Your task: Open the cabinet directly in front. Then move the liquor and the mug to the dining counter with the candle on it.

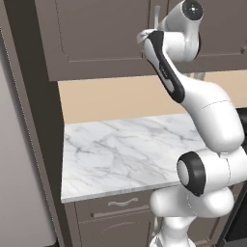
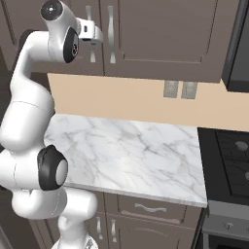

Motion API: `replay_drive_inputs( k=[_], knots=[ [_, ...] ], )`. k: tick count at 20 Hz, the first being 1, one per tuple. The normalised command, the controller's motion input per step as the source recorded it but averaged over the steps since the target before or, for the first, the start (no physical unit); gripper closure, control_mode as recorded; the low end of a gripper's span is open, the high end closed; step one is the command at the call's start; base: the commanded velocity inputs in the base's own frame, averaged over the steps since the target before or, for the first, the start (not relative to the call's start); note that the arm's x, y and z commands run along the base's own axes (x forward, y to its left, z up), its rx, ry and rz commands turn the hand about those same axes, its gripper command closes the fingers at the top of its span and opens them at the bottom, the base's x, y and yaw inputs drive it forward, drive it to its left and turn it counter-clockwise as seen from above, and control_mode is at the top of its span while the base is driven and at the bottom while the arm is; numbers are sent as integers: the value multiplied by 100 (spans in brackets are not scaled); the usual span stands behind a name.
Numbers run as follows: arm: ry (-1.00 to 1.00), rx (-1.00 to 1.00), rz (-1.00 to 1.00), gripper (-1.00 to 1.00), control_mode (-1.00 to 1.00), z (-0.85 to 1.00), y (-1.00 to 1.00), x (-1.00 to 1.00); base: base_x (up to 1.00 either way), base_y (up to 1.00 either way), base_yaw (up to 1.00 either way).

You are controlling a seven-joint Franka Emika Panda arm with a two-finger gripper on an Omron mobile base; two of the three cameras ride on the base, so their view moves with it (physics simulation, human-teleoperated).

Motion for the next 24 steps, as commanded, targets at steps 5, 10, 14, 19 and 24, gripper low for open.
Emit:
replay_drive_inputs(
  k=[5, 10, 14, 19, 24],
  knots=[
    [0, 0, 0, -100, -100, 0, 0, 28, 0, 0, 0],
    [0, -1, 0, -100, -100, -1, 0, 28, 0, 0, 0],
    [0, -2, 0, -100, -100, -7, 3, 31, 0, 0, 0],
    [0, -1, 0, -100, -100, -13, 2, 34, 0, 0, 0],
    [0, -1, 0, -100, -100, -19, 0, 31, 0, 0, 0]
  ],
)
